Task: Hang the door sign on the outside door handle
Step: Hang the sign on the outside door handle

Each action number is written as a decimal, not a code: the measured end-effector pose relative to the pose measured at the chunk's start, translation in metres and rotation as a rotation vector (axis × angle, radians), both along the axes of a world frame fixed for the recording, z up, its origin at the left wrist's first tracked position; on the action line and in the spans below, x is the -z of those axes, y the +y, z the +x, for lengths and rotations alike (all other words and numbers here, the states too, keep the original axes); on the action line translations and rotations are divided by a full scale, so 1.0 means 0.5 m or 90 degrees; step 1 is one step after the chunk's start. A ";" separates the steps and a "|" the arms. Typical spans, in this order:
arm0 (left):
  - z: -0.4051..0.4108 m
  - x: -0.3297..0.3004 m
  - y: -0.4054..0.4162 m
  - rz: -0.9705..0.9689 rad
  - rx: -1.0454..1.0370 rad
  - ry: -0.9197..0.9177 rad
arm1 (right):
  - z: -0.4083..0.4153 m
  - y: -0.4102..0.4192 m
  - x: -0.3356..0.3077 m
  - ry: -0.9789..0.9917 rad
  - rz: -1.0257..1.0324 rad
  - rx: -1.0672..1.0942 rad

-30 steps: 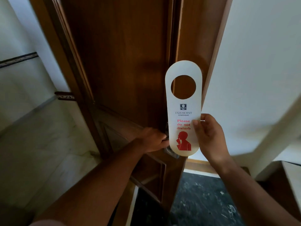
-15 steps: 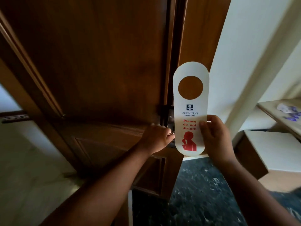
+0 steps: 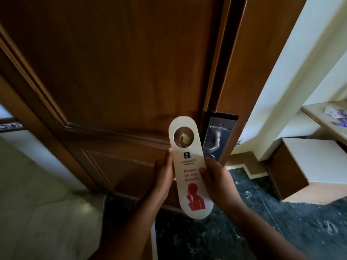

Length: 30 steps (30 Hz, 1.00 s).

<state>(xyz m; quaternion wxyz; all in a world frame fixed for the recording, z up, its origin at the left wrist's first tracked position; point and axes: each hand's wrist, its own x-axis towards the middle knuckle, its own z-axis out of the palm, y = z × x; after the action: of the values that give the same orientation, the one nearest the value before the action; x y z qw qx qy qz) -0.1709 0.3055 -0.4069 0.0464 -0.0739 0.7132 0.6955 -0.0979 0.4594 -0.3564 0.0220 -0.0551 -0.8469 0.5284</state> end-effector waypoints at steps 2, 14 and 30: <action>-0.001 0.016 -0.010 0.007 0.014 -0.023 | -0.001 -0.014 0.010 -0.008 -0.001 -0.015; -0.027 0.021 0.043 -0.039 0.171 -0.151 | 0.034 0.024 0.031 0.022 -0.033 0.018; -0.044 0.097 0.143 -0.300 0.024 0.054 | -0.074 0.155 0.147 -0.028 -0.045 0.104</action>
<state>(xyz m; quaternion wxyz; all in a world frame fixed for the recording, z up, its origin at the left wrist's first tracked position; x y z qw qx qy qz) -0.1932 0.3770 -0.4555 0.0108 -0.0403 0.8582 0.5116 -0.1349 0.5369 -0.4300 0.0444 -0.1367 -0.8208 0.5528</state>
